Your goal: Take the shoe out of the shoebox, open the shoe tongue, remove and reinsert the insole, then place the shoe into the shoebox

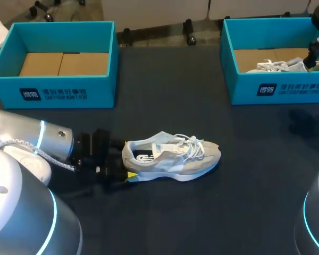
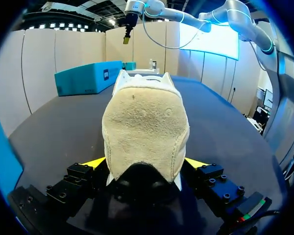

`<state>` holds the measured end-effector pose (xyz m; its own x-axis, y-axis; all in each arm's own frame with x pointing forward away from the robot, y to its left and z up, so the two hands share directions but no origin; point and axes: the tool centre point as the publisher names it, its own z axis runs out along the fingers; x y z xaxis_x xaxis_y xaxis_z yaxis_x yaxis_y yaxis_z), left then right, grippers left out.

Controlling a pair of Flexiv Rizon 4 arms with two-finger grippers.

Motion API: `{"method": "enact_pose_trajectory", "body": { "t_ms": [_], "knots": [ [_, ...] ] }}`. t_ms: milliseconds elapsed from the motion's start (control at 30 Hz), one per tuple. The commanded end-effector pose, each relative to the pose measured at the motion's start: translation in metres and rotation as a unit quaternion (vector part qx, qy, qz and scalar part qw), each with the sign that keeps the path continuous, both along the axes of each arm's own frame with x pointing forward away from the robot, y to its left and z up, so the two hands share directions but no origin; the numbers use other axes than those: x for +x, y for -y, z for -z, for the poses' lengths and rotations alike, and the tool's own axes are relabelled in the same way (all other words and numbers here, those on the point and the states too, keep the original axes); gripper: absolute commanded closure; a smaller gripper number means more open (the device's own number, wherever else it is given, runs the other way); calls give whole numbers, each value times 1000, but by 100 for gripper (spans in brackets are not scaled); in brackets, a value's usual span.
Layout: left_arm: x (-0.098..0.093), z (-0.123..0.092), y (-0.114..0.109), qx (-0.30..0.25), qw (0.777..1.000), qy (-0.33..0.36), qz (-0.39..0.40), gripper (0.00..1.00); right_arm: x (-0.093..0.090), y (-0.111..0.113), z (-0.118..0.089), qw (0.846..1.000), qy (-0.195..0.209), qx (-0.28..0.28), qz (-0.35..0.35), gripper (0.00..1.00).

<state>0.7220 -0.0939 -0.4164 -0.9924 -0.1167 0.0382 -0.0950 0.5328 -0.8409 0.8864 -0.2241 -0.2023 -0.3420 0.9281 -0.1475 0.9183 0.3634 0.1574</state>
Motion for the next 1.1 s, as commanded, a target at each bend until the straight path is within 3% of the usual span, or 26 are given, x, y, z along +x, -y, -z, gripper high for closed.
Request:
{"method": "enact_pose_trajectory", "body": {
  "t_ms": [33, 1100],
  "knots": [
    [2, 1, 5, -2, 1000, 0, -2, 0, 0, 0, 0, 1000, 0, -1, 0, 0],
    [7, 7, 24, -9, 1000, -11, 25, 0, 0, 0, 0, 1000, 0, -1, 0, 0]
  ]
}}
